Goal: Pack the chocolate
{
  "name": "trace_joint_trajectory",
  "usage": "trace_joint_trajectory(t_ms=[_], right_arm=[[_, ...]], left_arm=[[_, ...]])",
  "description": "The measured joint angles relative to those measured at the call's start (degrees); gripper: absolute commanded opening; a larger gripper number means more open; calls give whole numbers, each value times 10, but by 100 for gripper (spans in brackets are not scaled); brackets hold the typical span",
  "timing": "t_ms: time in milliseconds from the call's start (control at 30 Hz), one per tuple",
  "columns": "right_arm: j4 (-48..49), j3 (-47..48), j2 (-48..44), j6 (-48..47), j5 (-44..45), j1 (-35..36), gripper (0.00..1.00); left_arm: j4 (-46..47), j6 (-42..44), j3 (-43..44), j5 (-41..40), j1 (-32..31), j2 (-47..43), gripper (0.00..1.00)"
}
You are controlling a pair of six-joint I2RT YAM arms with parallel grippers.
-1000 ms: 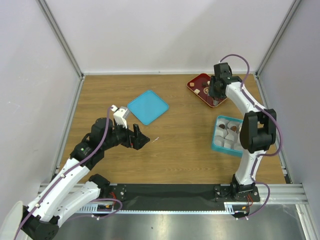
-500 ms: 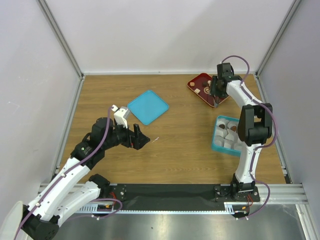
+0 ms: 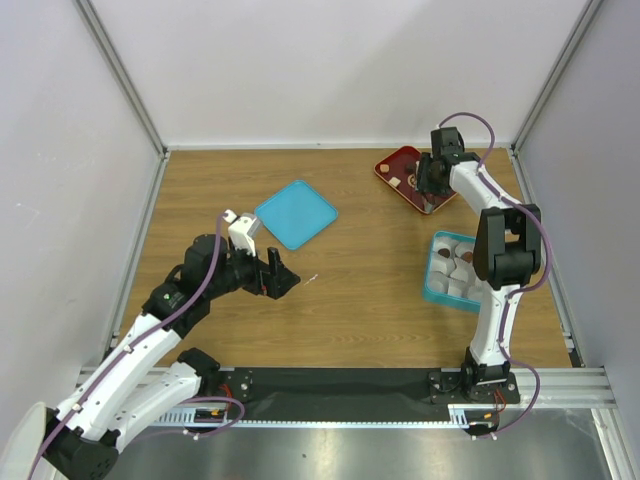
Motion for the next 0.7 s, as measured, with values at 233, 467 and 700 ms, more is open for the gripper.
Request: trace_joint_trajectory(t_ms=[233, 467, 700], right_arm=[[4, 3, 7, 0, -1, -2, 46], [4, 16, 23, -7, -2, -5, 43], [3, 19, 28, -12, -2, -6, 35]], left_arm=[[0, 0, 0, 0, 2, 2, 100], [0, 0, 0, 0, 3, 2, 100], [0, 0, 0, 0, 4, 2, 100]])
